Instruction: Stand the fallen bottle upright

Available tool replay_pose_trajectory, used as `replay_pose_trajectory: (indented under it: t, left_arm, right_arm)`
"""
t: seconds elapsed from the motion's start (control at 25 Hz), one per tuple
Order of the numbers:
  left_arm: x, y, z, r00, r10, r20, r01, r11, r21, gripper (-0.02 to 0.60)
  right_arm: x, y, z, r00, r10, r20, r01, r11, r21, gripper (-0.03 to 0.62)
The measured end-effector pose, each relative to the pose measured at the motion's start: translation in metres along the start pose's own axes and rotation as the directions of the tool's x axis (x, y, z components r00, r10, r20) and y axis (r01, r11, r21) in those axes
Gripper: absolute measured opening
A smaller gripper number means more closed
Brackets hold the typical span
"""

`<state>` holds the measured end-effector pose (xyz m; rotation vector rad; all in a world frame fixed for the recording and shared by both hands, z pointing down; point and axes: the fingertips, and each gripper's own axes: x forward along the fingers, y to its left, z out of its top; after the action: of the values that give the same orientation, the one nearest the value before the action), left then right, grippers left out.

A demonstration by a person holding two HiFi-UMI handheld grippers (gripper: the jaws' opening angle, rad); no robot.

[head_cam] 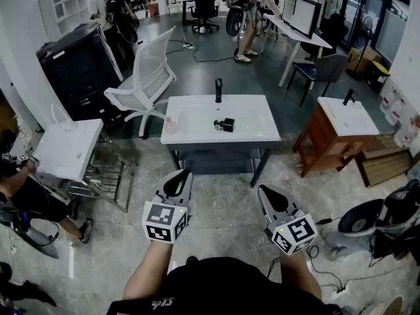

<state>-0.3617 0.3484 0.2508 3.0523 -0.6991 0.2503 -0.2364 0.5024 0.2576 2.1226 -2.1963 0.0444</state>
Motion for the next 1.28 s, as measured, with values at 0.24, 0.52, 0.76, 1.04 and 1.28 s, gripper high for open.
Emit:
replay_pose_trajectory:
  t: [0.24, 0.52, 0.76, 1.04, 1.28]
  left_arm:
    - [-0.006, -0.006, -0.003, 1.000, -0.013, -0.002, 0.013, 1.000, 0.005, 0.040]
    - [-0.003, -0.011, -0.011, 0.999, -0.029, -0.023, 0.030, 1.000, 0.007, 0.040]
    - [0.007, -0.022, -0.011, 0.999, -0.036, -0.031, 0.037, 0.999, 0.008, 0.038]
    - [0.017, -0.062, -0.022, 0.998, -0.056, -0.039, 0.056, 0.998, -0.010, 0.040]
    - [0.031, -0.089, -0.033, 0.995, -0.078, -0.064, 0.077, 0.997, -0.025, 0.040]
  right_arm:
    - [-0.004, 0.011, -0.005, 1.000, 0.004, -0.008, -0.004, 1.000, -0.001, 0.011]
    - [-0.009, 0.008, -0.010, 1.000, -0.009, -0.010, 0.009, 1.000, 0.011, 0.011]
    - [-0.020, -0.004, -0.023, 1.000, -0.014, -0.022, 0.016, 0.996, 0.093, 0.012]
    - [-0.057, -0.022, -0.045, 0.999, -0.003, -0.052, 0.010, 0.991, 0.137, 0.014]
    - [-0.073, -0.039, -0.062, 0.997, 0.007, -0.082, 0.007, 0.985, 0.174, 0.014]
